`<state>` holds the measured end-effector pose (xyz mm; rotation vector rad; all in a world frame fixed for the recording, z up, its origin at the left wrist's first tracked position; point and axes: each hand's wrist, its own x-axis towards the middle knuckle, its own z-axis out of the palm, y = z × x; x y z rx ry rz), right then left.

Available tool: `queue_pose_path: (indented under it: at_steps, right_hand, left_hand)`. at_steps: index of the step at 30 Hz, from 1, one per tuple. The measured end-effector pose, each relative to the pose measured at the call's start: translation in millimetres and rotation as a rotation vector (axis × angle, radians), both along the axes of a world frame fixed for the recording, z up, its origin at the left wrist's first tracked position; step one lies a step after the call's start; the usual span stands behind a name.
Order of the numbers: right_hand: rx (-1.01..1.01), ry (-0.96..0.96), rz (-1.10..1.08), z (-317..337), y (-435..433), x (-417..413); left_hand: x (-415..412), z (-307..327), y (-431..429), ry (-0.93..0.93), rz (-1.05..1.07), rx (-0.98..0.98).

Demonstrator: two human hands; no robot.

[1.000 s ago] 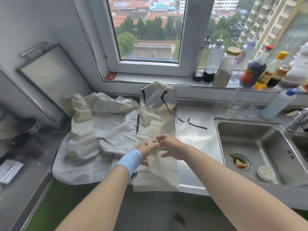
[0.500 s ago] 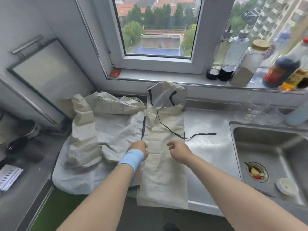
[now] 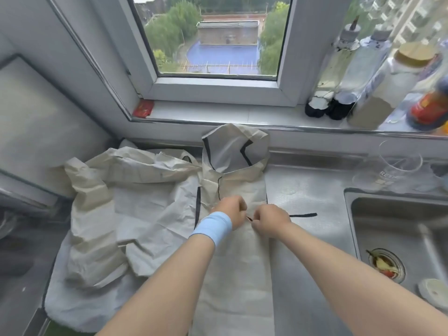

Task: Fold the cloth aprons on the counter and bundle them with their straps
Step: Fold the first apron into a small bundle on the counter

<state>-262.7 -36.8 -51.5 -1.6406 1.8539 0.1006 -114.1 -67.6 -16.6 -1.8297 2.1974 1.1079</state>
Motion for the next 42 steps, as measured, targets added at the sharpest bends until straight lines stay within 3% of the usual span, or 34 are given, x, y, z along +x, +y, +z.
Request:
queue_pose_path:
  at_steps: [3, 5, 7, 10, 13, 16, 19, 21, 23, 27, 31, 34, 37, 39, 42]
  right_hand:
    - [0.071, -0.422, -0.228, 15.2, -19.5, 8.8]
    - [0.089, -0.606, -0.332, 31.9, -34.1, 14.8]
    - [0.132, -0.748, -0.389, 50.7, -48.0, 21.7]
    - [0.146, -0.873, -0.380, 72.2, -66.7, 38.0]
    - [0.007, -0.795, -0.344, 78.8, -80.9, 59.7]
    - [-0.220, -0.342, -0.207, 74.6, -90.5, 69.2]
    - [-0.152, 0.028, 0.009, 72.3, -91.6, 75.6]
    - [-0.097, 0.147, 0.088, 69.4, -89.8, 79.6]
    - [-0.135, 0.219, 0.086, 66.6, -87.2, 81.1]
    - [-0.322, 0.153, -0.115, 67.8, -74.3, 68.9]
    - [-0.352, 0.040, -0.204, 76.3, -64.6, 42.7]
    - [-0.328, -0.026, -0.225, 79.3, -62.5, 27.0]
    - [-0.312, -0.074, -0.231, 78.6, -65.9, 26.3]
    - [-0.306, -0.097, -0.219, 76.3, -69.0, 35.6]
    - [-0.282, -0.146, -0.180, 66.0, -73.1, 62.7]
  left_hand:
    - [0.3, 7.3, -9.8, 0.086, 0.185, 0.299]
    - [5.4, 15.2, -19.0, 0.308, 0.400, 0.455]
    - [16.8, 26.4, -29.6, 0.533, 0.560, 0.506]
    - [39.2, 45.2, -40.8, 0.560, 0.533, 0.465]
    - [66.5, 49.4, -56.1, 0.450, 0.546, 0.249]
    - [96.1, 50.0, -71.7, 0.403, 0.576, 0.055]
    - [121.3, 54.9, -82.7, 0.397, 0.541, 0.005]
    - [133.2, 54.7, -89.3, 0.330, 0.453, -0.043]
    - [140.6, 51.7, -94.6, 0.393, 0.452, -0.034]
    - [127.9, 51.4, -98.5, 0.605, 0.576, 0.019]
    - [82.3, 43.7, -86.5, 0.728, 0.582, 0.259]
    - [57.2, 20.5, -71.4, 0.437, 0.329, 0.361]
    - [60.6, 17.6, -60.7, 0.085, -0.034, 0.604]
    - [71.2, 16.0, -68.1, 0.005, -0.058, 0.524]
    - [88.1, 22.2, -86.3, 0.134, 0.192, 0.193]
